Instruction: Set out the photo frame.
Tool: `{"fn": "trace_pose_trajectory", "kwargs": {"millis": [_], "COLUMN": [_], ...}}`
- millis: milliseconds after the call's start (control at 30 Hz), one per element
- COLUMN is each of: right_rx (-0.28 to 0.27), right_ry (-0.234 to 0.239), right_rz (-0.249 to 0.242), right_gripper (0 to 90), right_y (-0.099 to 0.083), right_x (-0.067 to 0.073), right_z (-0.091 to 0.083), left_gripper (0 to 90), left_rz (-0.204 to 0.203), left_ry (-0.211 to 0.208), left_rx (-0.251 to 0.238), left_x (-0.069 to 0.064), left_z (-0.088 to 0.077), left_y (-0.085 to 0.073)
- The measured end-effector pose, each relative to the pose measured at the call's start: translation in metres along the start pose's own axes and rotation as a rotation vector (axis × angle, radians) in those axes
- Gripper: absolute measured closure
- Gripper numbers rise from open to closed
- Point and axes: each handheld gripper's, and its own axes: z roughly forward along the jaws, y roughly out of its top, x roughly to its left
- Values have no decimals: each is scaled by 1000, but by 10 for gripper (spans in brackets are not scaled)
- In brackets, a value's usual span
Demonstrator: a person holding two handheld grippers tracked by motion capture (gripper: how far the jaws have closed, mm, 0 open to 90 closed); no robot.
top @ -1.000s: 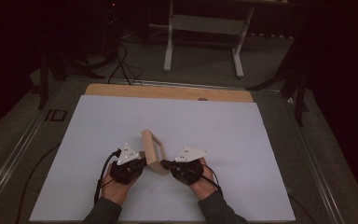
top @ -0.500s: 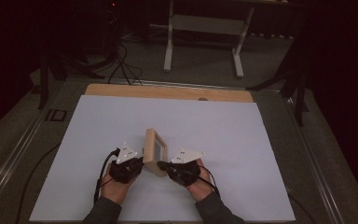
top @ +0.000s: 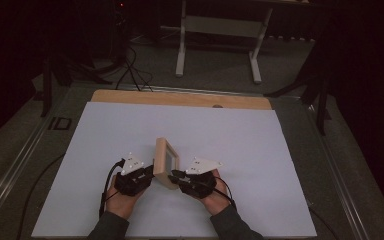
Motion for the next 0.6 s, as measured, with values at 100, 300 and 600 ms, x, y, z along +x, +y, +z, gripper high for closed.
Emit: {"fn": "trace_pose_trajectory", "kwargs": {"millis": [100,300,600], "right_rx": [-3,-2,0], "right_ry": [-3,-10,-21], "right_rz": [8,22,28], "right_gripper": [686,623,561], "right_y": [0,-1,-1], "right_x": [-2,-6,-9], "right_z": [-1,-3,-5], "left_gripper": [728,641,550], "left_rz": [-10,-25,-60], "left_ry": [2,16,27], "left_rx": [-3,-17,-34], "left_x": [3,6,13], "left_z": [-2,-8,-15], "left_y": [0,0,3]}}
